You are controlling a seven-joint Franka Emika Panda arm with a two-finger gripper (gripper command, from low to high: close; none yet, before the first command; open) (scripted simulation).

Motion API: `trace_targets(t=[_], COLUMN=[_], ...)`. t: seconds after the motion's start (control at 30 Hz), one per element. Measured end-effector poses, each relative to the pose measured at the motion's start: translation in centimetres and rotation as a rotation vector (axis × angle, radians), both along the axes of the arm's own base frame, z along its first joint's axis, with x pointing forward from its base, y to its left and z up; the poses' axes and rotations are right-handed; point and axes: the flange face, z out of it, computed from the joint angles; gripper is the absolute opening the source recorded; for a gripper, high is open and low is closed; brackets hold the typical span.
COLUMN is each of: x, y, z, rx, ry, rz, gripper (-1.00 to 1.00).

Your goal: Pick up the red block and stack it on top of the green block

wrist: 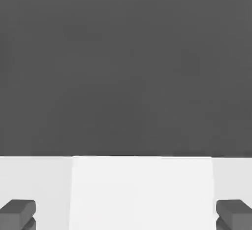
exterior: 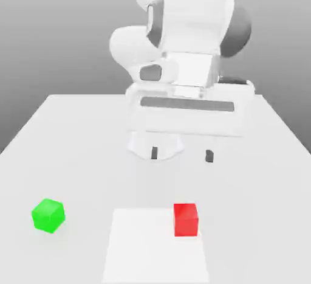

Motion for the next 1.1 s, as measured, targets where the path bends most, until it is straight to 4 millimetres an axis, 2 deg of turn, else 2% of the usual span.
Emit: trace_targets(t=[0.07,0.13,0.47,0.5,0.73,1.1], x=[-2.3,-3.7,-4.1,-4.2,-4.2,-4.2], y=[0.6,1.0,1.0,1.0,1.0,1.1], z=[-4.7,-7.2,-13.8,-14.2,-14.1,-7.9], rx=[0.025,0.04,0.045,0.044,0.045,0.044], ry=[0.084,0.126,0.14,0.141,0.14,0.14], rz=[0.003,0.007,0.003,0.003,0.003,-0.001], gripper=[0.0,0.0,0.0,-1.0,-1.0,-1.0])
